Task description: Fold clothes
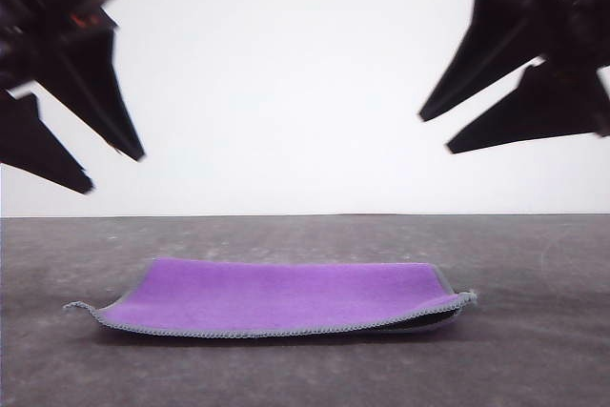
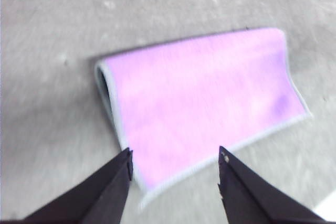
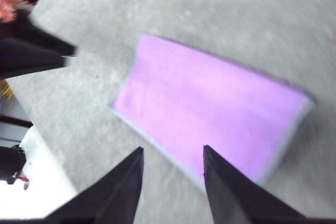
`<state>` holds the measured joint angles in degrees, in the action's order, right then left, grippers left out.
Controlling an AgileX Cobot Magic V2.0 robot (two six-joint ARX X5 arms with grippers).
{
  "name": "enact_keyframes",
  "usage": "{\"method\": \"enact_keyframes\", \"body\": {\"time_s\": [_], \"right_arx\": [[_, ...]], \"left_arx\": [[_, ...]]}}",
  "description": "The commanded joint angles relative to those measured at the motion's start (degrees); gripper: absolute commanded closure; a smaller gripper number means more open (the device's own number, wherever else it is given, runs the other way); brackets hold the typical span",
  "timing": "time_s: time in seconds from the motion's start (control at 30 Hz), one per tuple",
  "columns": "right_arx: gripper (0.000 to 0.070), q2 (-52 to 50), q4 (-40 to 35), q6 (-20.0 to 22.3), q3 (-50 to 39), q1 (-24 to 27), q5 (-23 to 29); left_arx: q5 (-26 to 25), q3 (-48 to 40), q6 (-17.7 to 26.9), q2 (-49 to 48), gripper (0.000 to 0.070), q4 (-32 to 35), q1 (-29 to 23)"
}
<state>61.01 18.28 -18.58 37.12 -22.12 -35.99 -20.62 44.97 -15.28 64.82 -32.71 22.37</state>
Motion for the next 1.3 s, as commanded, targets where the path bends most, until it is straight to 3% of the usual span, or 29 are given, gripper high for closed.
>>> {"method": "enact_keyframes", "body": {"time_s": [0.0,0.1,0.27,0.43,0.67,0.97,1.27], "right_arx": [[0.047,-0.5,2.1,-3.2,0.3,-0.3,0.5],[0.046,-1.6,6.2,-6.2,0.3,-0.2,1.2],[0.0414,-1.5,10.9,-6.9,0.3,-0.2,3.1],[0.0414,-1.4,11.8,-7.9,0.1,0.5,4.5],[0.037,2.0,11.8,-9.5,-0.5,2.0,2.8],[0.0368,11.1,4.3,-11.0,-0.5,2.0,-2.2],[0.0368,20.1,-0.8,-11.1,-0.5,2.0,-3.7]], "left_arx": [[1.3,0.3,-0.3,-1.2,0.0382,-1.9,0.4],[5.4,0.3,-0.4,-4.5,0.0384,-5.3,0.5],[9.7,-0.3,-0.2,-10.6,0.0386,-7.8,0.7],[10.6,-3.7,-0.6,-17.8,0.0386,-5.2,0.6],[10.6,-10.8,-0.8,-26.9,0.0386,0.4,0.6],[10.7,-12.0,-0.2,-30.1,0.0386,1.1,0.6],[10.7,-12.0,-0.4,-30.1,0.0386,1.1,0.6]]}}
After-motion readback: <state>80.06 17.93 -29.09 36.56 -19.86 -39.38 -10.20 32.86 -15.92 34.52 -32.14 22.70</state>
